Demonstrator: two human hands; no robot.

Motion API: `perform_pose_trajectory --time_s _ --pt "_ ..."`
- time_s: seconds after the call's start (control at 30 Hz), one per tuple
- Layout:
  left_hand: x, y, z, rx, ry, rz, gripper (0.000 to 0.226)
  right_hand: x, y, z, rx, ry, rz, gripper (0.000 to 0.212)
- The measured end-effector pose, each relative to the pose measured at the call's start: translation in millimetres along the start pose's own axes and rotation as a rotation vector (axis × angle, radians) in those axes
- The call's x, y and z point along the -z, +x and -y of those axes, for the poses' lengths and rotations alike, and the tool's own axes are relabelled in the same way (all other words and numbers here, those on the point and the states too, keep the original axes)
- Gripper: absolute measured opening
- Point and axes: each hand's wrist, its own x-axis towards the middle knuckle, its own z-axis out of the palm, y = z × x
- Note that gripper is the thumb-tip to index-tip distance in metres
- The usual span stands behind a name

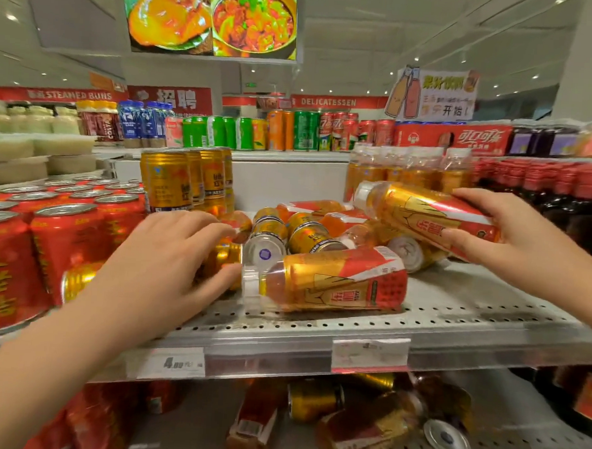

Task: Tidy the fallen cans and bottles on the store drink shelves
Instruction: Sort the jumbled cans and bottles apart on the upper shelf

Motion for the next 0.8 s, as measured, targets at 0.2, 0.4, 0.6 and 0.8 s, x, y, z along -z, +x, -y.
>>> perform_pose_trajectory --time_s 0.2,0.4,0.6,0.8 --pt "-6.9 40.6 -70.8 -0.054 -0.264 -0.161 0.04 17.4 -18.9 -52.5 -0.084 -0.02 -0.028 0.07" --pt "-19.2 102.7 -159.1 -0.101 -0.321 -0.108 0.042 45.0 -29.4 -98.0 -0.075 -0.073 -0.005 0.066" --pt "-41.7 140.2 -213.9 -0.087 -0.289 -0.049 0.036 75.1 -38.9 -142.4 0.015 -0.082 0.083 0.07" --pt "-51.8 160.0 -246.6 -0.063 -0.28 -0.016 0.037 85.5 -45.7 -166.5 0.09 -0.02 0.257 0.071"
